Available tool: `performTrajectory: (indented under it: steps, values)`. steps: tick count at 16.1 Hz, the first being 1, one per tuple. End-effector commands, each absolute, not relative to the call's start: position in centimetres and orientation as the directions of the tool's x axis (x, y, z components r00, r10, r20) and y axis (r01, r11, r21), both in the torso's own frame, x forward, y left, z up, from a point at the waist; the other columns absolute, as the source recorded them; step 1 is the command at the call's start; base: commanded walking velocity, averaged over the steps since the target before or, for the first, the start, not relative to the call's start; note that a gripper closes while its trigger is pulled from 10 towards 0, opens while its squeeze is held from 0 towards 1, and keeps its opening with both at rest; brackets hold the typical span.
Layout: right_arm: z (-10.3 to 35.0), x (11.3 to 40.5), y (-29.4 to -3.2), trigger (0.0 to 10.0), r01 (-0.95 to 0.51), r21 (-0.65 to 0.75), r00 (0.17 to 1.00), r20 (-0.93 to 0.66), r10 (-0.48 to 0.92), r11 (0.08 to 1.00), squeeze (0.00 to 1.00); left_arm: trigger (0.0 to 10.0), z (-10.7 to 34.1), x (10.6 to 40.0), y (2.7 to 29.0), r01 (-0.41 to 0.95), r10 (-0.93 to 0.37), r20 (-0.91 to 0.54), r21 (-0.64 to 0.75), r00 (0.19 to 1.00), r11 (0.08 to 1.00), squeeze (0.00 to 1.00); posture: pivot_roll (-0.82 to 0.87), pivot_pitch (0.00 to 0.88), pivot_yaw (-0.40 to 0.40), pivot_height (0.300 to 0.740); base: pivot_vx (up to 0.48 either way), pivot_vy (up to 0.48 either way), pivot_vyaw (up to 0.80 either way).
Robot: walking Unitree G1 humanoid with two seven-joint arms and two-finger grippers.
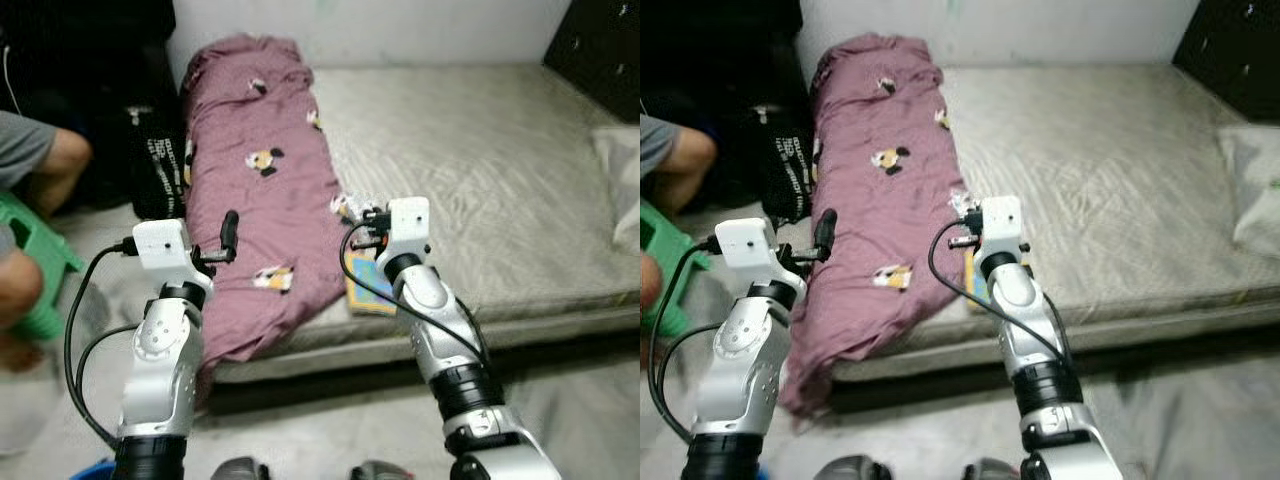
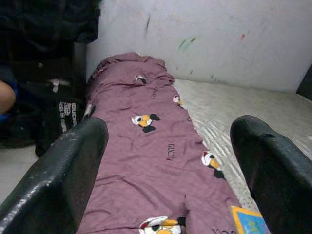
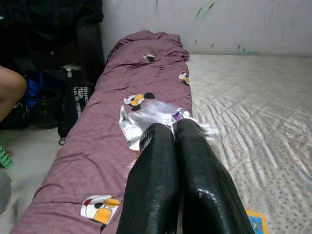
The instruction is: Clean up the room
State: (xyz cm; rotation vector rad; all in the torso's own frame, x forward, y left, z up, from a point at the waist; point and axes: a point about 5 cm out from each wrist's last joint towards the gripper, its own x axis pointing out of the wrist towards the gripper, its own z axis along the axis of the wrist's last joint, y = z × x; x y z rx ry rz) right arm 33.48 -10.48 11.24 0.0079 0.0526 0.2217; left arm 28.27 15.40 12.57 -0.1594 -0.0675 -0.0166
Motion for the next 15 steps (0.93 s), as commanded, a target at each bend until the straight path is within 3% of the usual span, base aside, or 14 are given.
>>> performTrajectory:
  steps: [1,4,15]
  values:
    - [11.45,33.54,-11.04,10.0,-0.208,0.011,0.977,-0.040,0.209,0.978,0.00,10.0,12.69,28.42,14.78,0.037,-0.027,0.073,-0.147,0.997,0.988,0.00,-0.03,0.000,-0.012,0.740,0.000,0.000,0.00]
    - [11.52,33.61,-10.87,10.0,-0.216,0.003,0.976,-0.040,0.216,0.976,0.00,10.0,12.77,28.51,14.68,0.033,-0.022,0.074,-0.147,0.997,0.989,0.00,-0.04,0.000,-0.016,0.740,0.000,0.000,0.37]
    - [11.41,33.43,-10.66,10.0,-0.237,0.000,0.971,-0.038,0.236,0.972,0.00,10.0,12.54,28.38,14.55,0.033,-0.023,0.065,-0.146,0.998,0.989,0.00,-0.04,0.000,-0.011,0.740,0.000,0.000,0.80]
